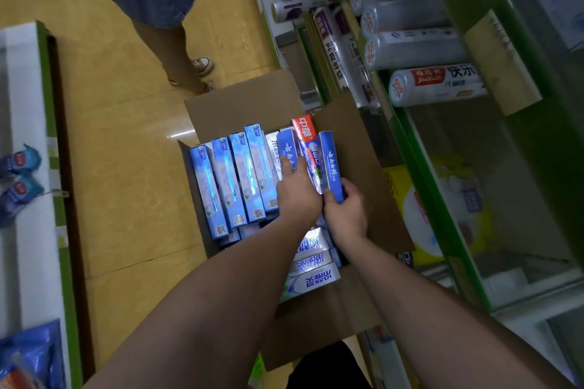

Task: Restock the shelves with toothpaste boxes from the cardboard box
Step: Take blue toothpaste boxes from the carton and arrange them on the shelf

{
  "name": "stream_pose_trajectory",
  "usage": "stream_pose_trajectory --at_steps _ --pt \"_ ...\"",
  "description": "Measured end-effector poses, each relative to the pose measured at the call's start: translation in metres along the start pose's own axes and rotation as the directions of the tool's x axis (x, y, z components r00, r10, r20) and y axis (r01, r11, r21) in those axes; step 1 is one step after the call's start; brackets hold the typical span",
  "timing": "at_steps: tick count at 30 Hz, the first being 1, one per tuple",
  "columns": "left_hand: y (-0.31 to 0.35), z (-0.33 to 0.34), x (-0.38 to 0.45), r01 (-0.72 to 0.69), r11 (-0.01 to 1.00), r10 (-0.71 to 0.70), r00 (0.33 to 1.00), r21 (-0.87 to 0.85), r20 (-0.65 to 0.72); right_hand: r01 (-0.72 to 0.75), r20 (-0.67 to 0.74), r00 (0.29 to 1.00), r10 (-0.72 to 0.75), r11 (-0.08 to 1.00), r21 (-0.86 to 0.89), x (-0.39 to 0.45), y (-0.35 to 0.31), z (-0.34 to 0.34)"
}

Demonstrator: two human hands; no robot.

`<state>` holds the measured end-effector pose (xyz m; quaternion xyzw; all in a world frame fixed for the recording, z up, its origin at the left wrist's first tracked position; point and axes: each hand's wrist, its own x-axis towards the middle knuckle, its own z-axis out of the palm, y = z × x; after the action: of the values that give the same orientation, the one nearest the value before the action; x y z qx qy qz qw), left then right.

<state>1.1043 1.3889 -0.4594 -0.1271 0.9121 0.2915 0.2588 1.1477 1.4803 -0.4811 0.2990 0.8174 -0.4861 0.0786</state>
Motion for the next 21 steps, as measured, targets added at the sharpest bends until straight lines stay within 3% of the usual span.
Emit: stream_pose_trajectory --at_steps 5,10,14,18,21 --pt "-0.001 -0.012 -0.010 0.027 0.962 -0.047 0.997 -0.273 -0.067 0.005 -0.032 0.999 -0.006 0.999 -0.038 -0.004 -0.005 -0.004" --pt "0.002 -0.028 -0.020 0.054 0.829 -0.135 0.985 -0.556 -0.107 0.017 -0.090 0.996 -0.023 0.997 -0.069 -0.011 -0.015 -0.007" --pt "0.010 -0.056 -0.030 0.219 0.634 -0.286 0.957 -0.742 0.037 0.035 -0.200 0.978 -0.062 0.990 -0.135 -0.023 -0.032 -0.015" --pt "0.007 -0.080 -0.037 0.181 0.649 -0.213 0.976 -0.739 0.053 0.034 -0.278 0.958 -0.073 0.989 -0.146 -0.042 -0.049 -0.021" --pt "0.006 -0.099 -0.056 0.244 0.532 -0.155 0.970 -0.811 0.190 0.058 -0.349 0.932 -0.096 0.991 -0.118 -0.064 -0.064 -0.026"
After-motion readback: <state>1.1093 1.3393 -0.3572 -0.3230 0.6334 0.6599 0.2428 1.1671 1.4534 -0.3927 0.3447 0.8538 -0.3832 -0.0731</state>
